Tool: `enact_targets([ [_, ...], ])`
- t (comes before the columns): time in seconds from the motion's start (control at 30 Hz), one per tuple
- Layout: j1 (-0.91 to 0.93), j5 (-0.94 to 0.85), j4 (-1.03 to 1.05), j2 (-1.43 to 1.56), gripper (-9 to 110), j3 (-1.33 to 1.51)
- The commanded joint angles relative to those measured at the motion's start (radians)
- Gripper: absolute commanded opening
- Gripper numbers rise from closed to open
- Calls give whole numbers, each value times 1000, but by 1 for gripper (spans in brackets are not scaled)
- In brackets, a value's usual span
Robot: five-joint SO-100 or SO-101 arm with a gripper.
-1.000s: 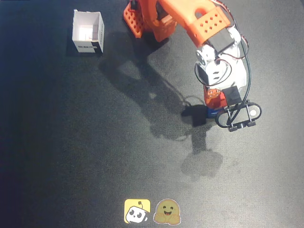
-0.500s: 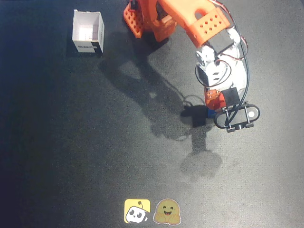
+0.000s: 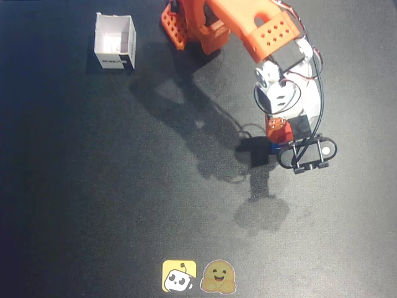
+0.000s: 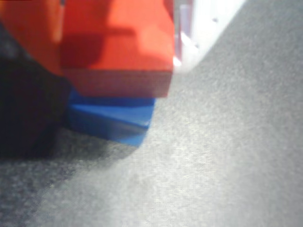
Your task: Put the red cube on top of the blue cube.
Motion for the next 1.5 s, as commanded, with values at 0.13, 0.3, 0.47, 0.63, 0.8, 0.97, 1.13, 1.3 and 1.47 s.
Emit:
enact_targets([
  [0.13, 8, 17, -37, 2, 7, 5],
  [0.3, 8, 21, -51, 5, 12, 21],
  [0.47, 5, 23, -66, 14, 13, 41],
  [0.63, 3, 23, -69, 26, 13, 55],
  [0.8, 2, 26, -74, 38, 15, 66],
  [0.97, 2, 26, -74, 48, 19, 69],
  [1.13, 2, 26, -74, 58, 19, 69],
  [1.3, 3, 23, -72, 75, 19, 67],
  [1.47, 5, 18, -66, 104, 19, 54],
])
